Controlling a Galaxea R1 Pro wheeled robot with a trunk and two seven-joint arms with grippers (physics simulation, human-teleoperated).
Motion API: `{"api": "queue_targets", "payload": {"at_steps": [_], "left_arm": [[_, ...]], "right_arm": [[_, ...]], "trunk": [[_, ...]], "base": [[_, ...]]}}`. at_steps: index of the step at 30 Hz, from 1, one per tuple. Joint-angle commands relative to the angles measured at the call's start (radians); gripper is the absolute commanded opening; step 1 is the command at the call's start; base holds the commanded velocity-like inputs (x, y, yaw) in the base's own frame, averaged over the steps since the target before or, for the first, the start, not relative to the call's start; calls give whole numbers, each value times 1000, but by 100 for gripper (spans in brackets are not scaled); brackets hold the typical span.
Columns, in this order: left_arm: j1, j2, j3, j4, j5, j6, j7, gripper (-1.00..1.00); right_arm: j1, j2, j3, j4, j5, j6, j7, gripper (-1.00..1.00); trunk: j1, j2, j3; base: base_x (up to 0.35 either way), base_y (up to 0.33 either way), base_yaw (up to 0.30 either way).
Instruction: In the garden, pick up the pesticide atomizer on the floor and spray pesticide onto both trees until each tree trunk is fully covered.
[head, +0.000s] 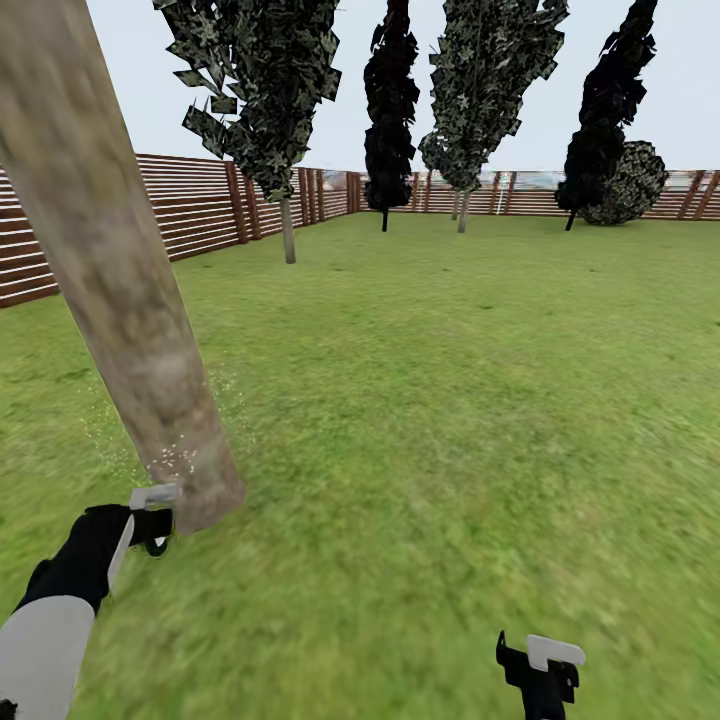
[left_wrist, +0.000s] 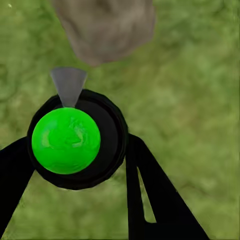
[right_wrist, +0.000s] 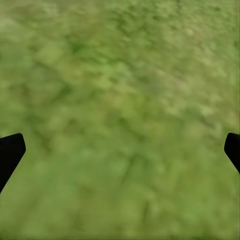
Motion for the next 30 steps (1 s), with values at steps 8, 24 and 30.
{"api": "queue_targets", "payload": {"at_steps": [8,24,30], "left_arm": [[-38,32,-75,-196,-2,177,-51,-100],[-26,150,-90,-269,-41,284,-171,-100],[12,146,-89,-281,-67,293,-166,-100]], "right_arm": [[-1,0,-8,1,10,-3,-3,100],[-1,4,-6,1,10,-3,-3,100],[-1,0,-7,1,10,-3,-3,100]], "trunk": [[0,0,-1],[0,0,-1],[0,0,-1]], "base": [[0,0,0],[0,0,177],[222,49,23]]}}
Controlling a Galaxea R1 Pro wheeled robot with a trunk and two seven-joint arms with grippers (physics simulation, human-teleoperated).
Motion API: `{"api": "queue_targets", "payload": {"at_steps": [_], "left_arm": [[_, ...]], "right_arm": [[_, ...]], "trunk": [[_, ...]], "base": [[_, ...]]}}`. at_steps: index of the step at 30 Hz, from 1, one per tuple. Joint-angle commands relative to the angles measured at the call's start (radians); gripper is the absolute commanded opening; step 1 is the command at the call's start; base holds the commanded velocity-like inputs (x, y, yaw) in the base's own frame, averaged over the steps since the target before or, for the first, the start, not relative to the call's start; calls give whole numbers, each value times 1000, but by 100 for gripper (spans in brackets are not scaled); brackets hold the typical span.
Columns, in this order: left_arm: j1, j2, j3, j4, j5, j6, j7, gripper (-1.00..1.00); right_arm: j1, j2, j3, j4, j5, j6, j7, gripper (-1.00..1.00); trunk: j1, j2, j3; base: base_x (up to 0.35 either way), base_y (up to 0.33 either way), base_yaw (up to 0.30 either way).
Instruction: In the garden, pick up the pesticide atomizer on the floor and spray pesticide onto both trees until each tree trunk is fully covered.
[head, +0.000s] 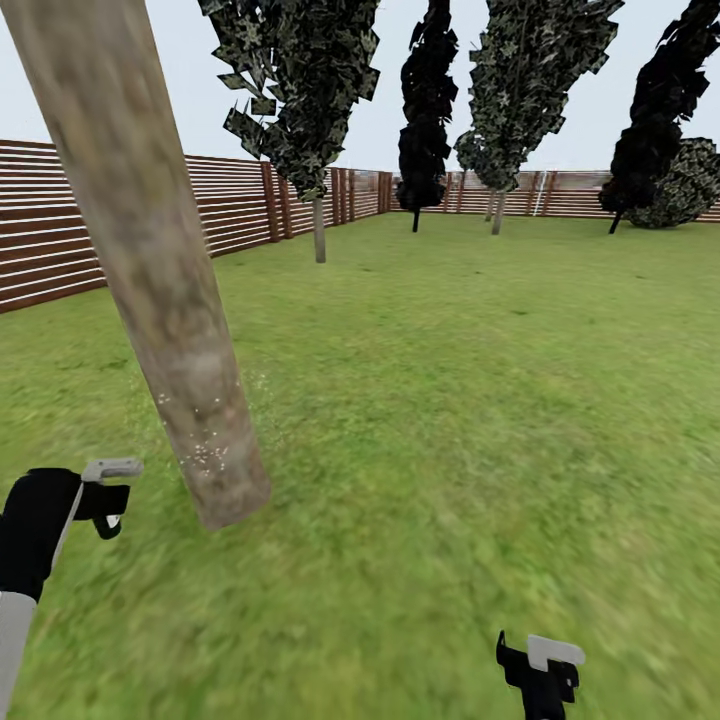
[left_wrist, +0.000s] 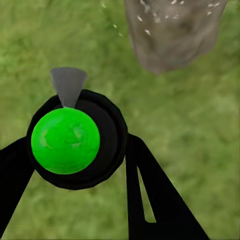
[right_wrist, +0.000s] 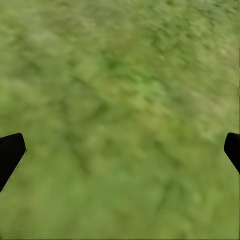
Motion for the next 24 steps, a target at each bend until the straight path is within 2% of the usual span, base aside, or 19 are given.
{"api": "queue_targets", "payload": {"at_steps": [1,3,5,6,8,10,12,13,15,18,24], "left_arm": [[0,-1,3,3,-11,2,-8,-100],[2,-7,5,13,-10,1,-7,-100],[2,-29,-1,14,-10,1,-7,-100],[2,-44,-18,14,-10,2,-7,-100],[2,-78,-82,15,-9,5,-7,-100],[1,-91,-92,15,-11,12,-6,-100],[1,-74,-77,16,-11,15,-5,-100],[2,-49,-61,16,-11,15,-5,-100],[2,-24,-49,16,-11,15,-5,-100],[3,-20,-52,15,-11,14,-5,-100],[3,-22,-46,13,-11,12,-4,-100]], "right_arm": [[-1,0,-8,1,9,-3,-3,100],[-1,0,-8,1,9,-3,-3,100],[-1,1,-8,1,9,-3,-3,100],[-1,1,-8,1,9,-3,-3,100],[-1,1,-7,1,10,-3,-3,100],[-1,1,-7,1,10,-3,-3,100],[-1,1,-7,1,9,-3,-3,100],[-1,2,-7,1,9,-3,-3,100],[-1,3,-7,1,9,-3,-3,100],[-1,6,-7,1,9,-3,-3,100],[-1,6,-7,1,9,-3,-3,100]], "trunk": [[0,0,-1],[0,0,-1],[0,0,-1],[0,0,-1],[0,0,-1],[0,0,-1],[0,0,-1],[0,0,-1],[0,0,-1],[0,0,-1],[0,0,-1]], "base": [[332,77,0],[221,52,0],[55,12,0],[19,4,0],[4,1,0],[1,0,0],[0,0,0],[0,0,0],[0,0,45],[58,-73,203],[164,-212,26]]}}
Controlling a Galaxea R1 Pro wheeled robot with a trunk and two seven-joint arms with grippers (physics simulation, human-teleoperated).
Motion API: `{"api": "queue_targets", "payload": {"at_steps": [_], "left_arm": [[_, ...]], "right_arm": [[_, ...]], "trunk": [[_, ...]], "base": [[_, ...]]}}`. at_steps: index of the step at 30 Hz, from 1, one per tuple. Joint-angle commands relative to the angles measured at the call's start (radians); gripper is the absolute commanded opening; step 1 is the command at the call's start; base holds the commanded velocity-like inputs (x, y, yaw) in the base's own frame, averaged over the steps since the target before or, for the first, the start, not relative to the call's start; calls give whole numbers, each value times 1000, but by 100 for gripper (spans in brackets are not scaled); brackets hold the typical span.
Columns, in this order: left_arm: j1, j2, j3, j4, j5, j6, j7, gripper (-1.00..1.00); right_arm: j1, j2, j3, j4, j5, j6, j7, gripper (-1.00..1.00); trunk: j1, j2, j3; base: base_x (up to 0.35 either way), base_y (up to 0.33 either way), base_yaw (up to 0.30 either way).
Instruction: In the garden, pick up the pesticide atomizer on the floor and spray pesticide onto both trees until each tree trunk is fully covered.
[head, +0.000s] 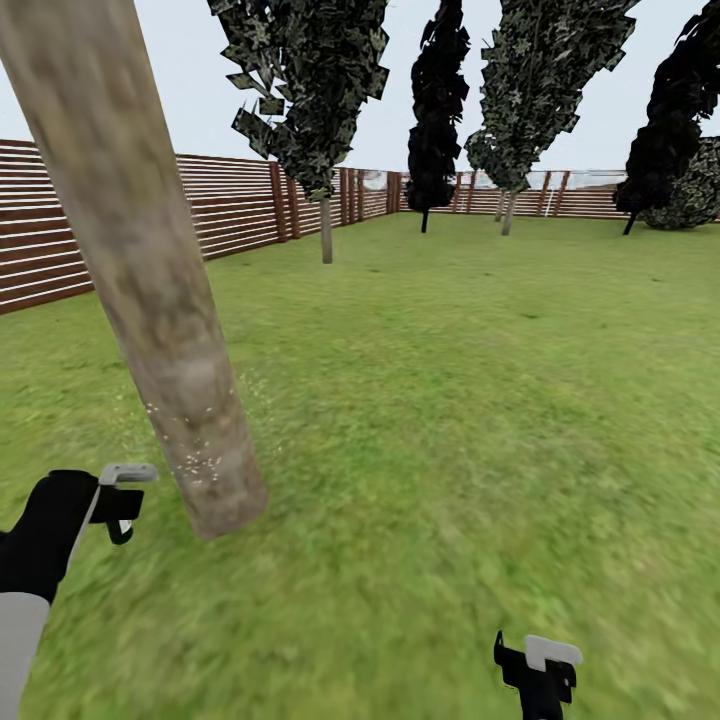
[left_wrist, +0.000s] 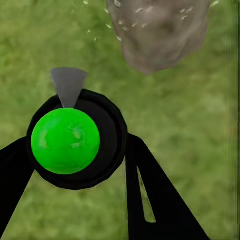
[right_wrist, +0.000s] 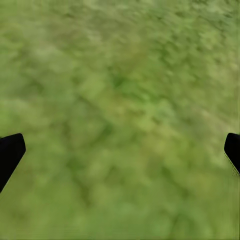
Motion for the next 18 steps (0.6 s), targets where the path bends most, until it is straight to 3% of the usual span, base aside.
{"api": "queue_targets", "payload": {"at_steps": [1,7,18], "left_arm": [[-1,0,5,-3,-10,3,-10,-100],[-2,5,8,-15,-10,2,-8,-100],[-2,1,7,-15,-10,2,2,-100]], "right_arm": [[-1,0,-8,1,10,-2,-2,100],[-1,0,-8,1,11,-2,-2,100],[-1,0,-8,1,11,-2,-2,100]], "trunk": [[0,0,-1],[0,0,-1],[0,0,-1]], "base": [[214,-202,1],[154,-218,3],[8,-275,223]]}}
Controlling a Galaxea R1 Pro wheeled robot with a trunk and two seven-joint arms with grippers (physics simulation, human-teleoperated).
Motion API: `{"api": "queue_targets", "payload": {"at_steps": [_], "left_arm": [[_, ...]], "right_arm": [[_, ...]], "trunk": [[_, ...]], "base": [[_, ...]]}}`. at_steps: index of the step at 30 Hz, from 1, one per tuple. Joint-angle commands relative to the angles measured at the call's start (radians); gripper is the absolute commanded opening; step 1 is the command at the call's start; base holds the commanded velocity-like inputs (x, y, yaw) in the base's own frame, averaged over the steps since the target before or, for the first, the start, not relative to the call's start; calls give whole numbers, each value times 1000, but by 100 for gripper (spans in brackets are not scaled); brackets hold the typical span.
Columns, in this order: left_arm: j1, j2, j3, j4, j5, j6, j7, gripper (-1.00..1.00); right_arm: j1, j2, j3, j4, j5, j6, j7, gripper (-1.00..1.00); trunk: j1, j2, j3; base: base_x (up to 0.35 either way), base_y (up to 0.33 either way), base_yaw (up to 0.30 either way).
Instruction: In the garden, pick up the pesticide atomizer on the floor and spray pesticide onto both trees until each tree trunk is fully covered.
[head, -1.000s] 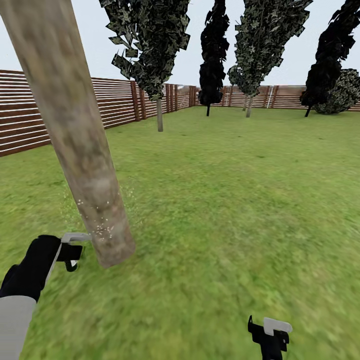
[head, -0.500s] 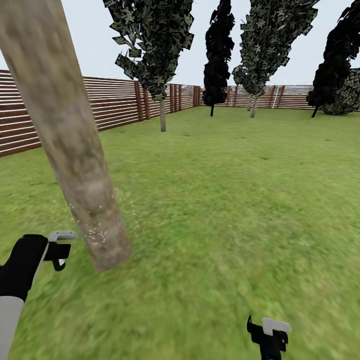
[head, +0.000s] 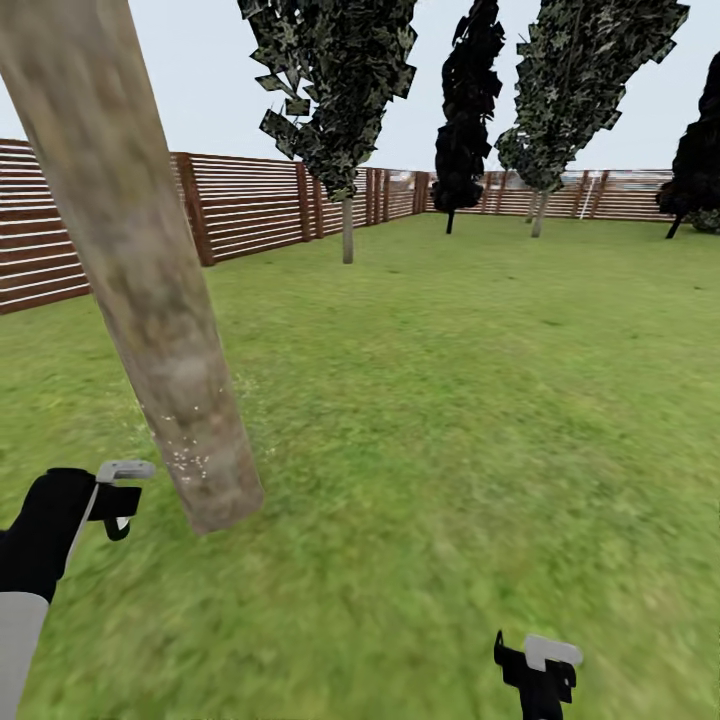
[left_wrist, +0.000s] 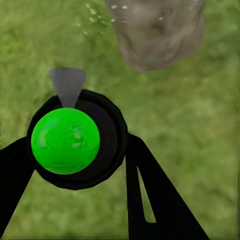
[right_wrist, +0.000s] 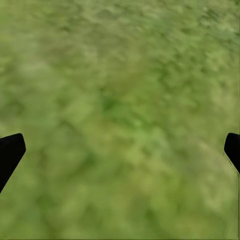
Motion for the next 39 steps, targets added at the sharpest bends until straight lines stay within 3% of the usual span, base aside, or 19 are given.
{"api": "queue_targets", "payload": {"at_steps": [1,7,19,30,39], "left_arm": [[-1,-1,1,-2,-10,4,5,-100],[-1,-2,4,-1,-6,4,32,-100],[-1,-3,6,13,-4,4,32,-100],[-1,-2,2,13,-4,5,32,-100],[-1,-3,2,38,-4,4,32,-100]], "right_arm": [[-1,0,-8,1,10,-2,-2,100],[-1,0,-8,1,10,-2,-2,100],[-1,0,-8,1,9,-2,-2,100],[-1,-4,-9,1,8,-2,-3,100],[-1,-1,-8,1,8,-2,-3,100]], "trunk": [[0,0,-1],[0,0,-1],[0,0,-1],[0,0,-1],[0,0,-1]], "base": [[93,-276,27],[40,-276,38],[0,-276,254],[3,-276,2],[203,-212,24]]}}
